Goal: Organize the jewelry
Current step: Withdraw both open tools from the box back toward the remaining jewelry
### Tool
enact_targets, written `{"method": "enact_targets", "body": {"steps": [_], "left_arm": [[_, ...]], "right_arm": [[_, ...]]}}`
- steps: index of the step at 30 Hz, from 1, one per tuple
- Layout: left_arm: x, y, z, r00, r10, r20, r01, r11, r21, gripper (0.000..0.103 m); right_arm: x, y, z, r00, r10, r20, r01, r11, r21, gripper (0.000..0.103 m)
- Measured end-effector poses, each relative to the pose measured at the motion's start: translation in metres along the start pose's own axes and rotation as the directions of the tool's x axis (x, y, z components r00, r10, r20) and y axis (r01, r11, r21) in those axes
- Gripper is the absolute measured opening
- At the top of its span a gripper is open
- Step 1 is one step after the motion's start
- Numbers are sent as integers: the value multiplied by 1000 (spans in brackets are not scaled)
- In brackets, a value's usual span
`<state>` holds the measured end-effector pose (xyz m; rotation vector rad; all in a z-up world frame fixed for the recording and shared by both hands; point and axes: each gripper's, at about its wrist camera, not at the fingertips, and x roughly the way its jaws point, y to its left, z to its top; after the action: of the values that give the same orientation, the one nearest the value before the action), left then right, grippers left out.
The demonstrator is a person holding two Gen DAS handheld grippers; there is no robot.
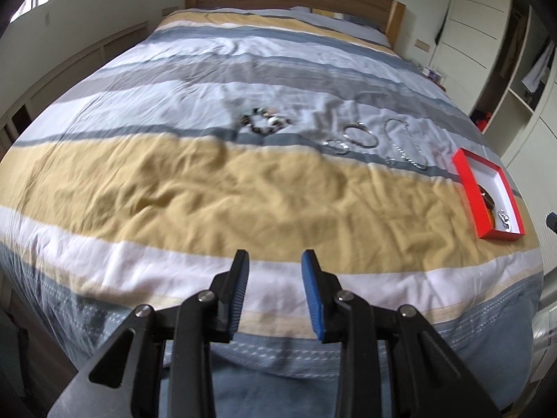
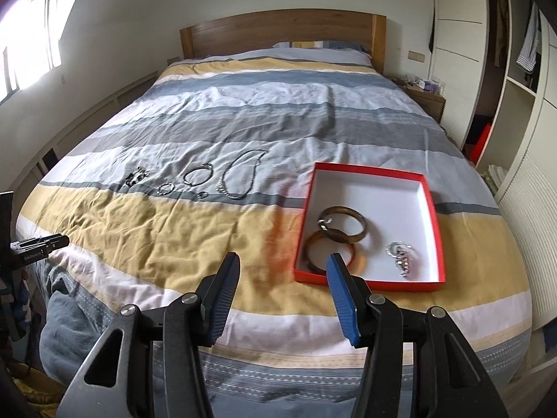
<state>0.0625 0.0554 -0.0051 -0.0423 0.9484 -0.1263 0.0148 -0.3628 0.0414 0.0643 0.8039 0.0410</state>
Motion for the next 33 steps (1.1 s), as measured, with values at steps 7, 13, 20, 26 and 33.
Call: {"method": "enact_targets", "body": {"steps": [7,13,20,26,33], "left_arm": [[9,41,-14,1000,28,-13,-29,997,-69,31],[21,69,-24,998,56,-43,-60,991,-122,32],[27,81,-24,995,82,-49,-88,986,-144,32],[32,73,-16,997,59,-42,-64,990,-126,32],[49,50,-2,998,4,-60,-9,997,-82,32]], "right_arm": [[16,23,4,999,7,-40,-8,1000,-27,51],[36,37,9,997,18,-73,-21,999,-38,51],[61,45,11,993,44,-108,-49,998,-38,51],[84,52,14,988,86,-129,-92,995,-41,49],[121,63,16,970,160,-183,-171,984,-50,41]]}}
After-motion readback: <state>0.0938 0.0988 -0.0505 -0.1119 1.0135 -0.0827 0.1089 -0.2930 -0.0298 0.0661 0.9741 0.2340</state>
